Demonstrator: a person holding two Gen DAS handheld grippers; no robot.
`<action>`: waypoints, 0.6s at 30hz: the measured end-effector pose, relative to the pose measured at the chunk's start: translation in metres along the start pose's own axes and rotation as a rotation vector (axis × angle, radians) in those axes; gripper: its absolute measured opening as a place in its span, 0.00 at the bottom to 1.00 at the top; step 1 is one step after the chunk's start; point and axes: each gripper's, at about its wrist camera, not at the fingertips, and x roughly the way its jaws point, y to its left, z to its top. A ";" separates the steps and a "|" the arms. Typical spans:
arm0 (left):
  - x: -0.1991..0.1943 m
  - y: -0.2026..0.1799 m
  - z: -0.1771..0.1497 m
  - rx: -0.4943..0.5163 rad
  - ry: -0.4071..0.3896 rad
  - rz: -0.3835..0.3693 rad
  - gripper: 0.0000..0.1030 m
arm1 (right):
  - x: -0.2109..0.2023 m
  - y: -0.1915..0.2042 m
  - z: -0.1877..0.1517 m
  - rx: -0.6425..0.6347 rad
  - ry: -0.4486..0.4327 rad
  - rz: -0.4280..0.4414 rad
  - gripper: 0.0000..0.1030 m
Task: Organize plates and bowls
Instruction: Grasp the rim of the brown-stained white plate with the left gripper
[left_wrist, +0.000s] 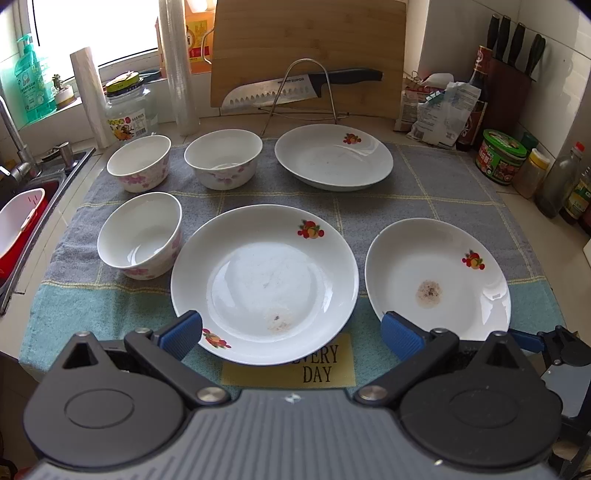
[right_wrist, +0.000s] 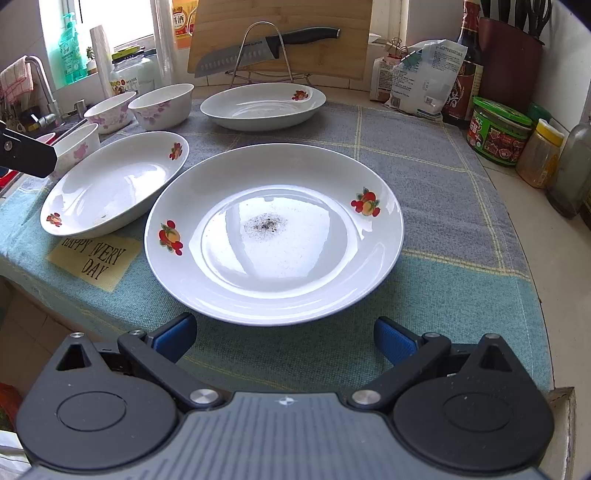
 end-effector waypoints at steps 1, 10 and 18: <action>0.001 -0.001 0.001 0.000 0.001 -0.001 0.99 | 0.001 -0.001 0.000 0.000 0.001 0.006 1.00; 0.009 -0.011 0.013 0.016 -0.001 -0.051 0.99 | 0.010 -0.001 0.001 -0.076 -0.021 0.003 1.00; 0.027 -0.030 0.039 0.151 -0.043 -0.210 0.99 | 0.011 -0.003 -0.001 -0.102 -0.042 0.022 1.00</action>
